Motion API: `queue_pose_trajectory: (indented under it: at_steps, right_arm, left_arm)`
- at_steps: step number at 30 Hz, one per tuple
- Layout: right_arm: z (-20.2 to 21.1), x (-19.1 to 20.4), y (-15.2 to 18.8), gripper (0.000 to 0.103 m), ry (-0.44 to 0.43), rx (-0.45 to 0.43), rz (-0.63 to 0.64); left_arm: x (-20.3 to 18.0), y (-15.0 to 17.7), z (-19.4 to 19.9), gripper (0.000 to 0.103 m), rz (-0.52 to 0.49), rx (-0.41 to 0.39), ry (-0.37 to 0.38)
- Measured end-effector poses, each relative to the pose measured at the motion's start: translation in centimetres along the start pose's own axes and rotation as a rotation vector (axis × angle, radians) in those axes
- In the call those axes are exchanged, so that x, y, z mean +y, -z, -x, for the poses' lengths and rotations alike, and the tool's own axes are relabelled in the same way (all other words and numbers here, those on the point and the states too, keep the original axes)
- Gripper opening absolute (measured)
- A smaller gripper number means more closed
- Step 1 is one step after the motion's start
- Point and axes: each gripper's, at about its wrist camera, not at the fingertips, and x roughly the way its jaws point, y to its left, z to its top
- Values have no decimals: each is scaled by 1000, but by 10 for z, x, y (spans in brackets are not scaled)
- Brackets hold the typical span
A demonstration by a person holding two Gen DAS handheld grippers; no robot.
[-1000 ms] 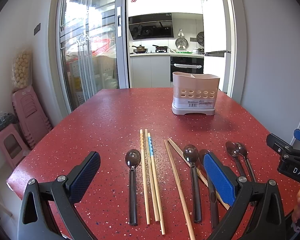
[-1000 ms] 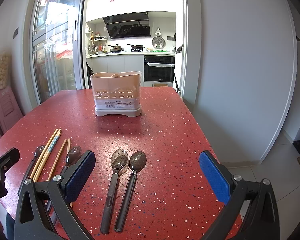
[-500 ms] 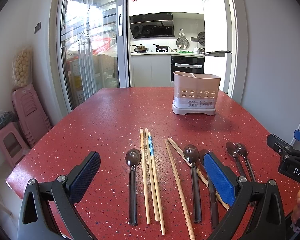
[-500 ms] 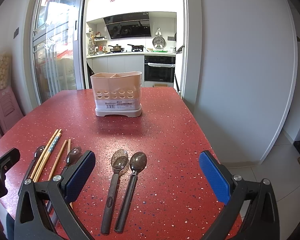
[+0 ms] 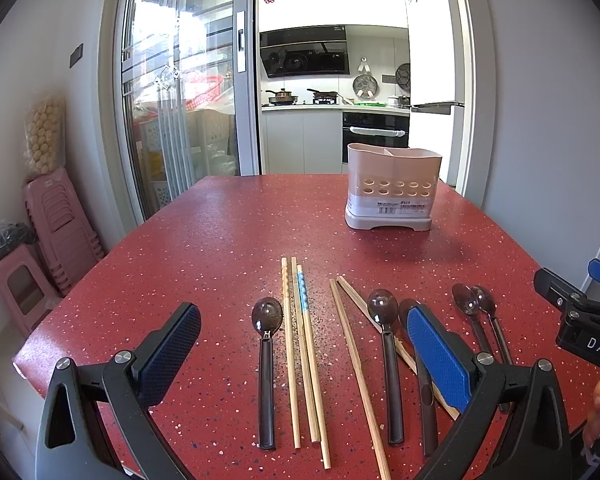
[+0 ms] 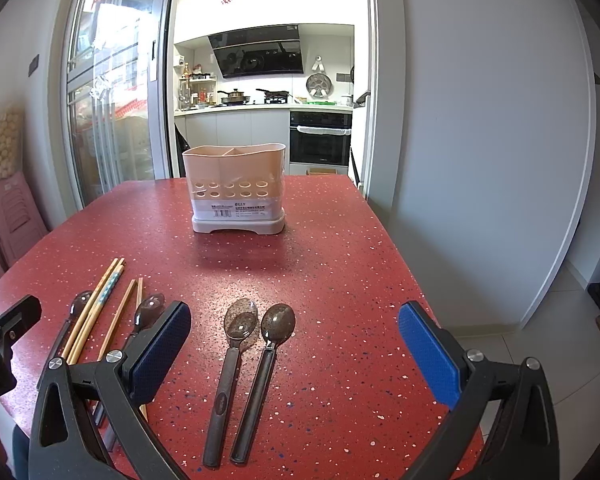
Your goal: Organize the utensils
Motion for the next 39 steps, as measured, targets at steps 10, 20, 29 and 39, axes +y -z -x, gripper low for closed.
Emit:
queue_pose_trajectory:
  at_steps: [10, 20, 29, 39]
  right_arm:
    - [2, -1, 0, 103, -2, 0, -1]
    - [1, -1, 0, 103, -2, 3, -3]
    - [1, -2, 0, 103, -3, 8, -3]
    - [1, -2, 1, 103, -5, 13, -3]
  left_arm:
    - [1, -1, 1, 103, 0, 1, 0]
    - [1, -1, 1, 103, 0, 0, 1]
    - [1, -1, 1, 103, 0, 1, -1]
    - [1, 0, 0, 103, 1, 3, -1]
